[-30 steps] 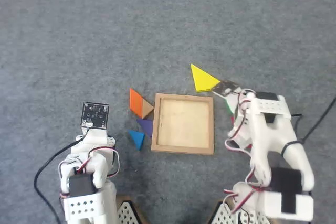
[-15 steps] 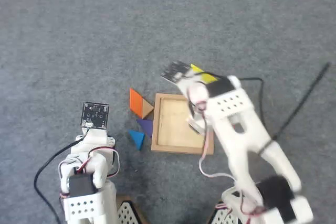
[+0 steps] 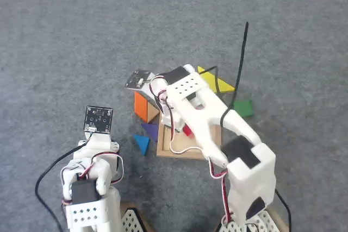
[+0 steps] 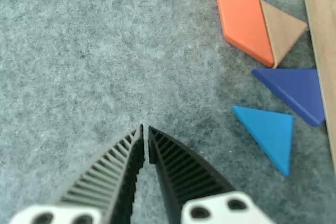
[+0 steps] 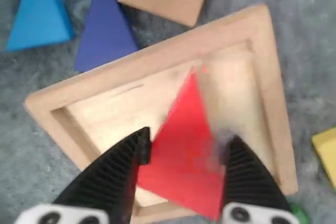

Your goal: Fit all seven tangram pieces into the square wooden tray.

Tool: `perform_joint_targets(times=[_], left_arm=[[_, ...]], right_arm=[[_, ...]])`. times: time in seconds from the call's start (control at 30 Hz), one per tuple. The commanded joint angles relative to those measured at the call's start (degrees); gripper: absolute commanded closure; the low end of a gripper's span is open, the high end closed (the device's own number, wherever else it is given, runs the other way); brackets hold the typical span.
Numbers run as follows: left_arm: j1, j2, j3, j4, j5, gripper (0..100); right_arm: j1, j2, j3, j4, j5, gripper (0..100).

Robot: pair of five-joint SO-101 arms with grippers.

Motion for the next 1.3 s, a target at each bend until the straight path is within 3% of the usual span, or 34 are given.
perform_joint_targets(times=[0.0,0.17,0.3,0.67,0.83,0.9,1.07,1.27], left_arm=[[0.00,-0.70,-0.48,0.26,-0.35,98],[0.00,-0.70,-0.48,0.26,-0.35,98],[0.00,-0.70,-0.48,0.26,-0.35,98],[0.00,-0.70,-0.48,0.26,-0.35,98],[0.00,-0.70,-0.48,0.26,-0.35,98],[0.00,-0.70,-0.48,0.26,-0.35,98],[0.00,-0.70,-0.48,0.26,-0.35,98],[0.00,-0.70,-0.48,0.26,-0.35,98]], right_arm=[[-0.04,0.92,-3.43,-1.19,2.64,83.2],[0.13,2.95,-3.69,-2.59,3.60,83.1],[0.92,0.57,-4.66,-0.48,3.25,75.5],[5.05,-35.65,-2.46,8.31,-1.32,76.7],[10.33,-51.12,10.11,8.92,-2.55,77.0],[11.65,-53.49,21.89,5.58,-1.76,77.2],[11.65,-52.44,49.14,-14.99,-2.90,77.2],[11.82,-44.00,54.15,-23.34,-3.60,77.2]])
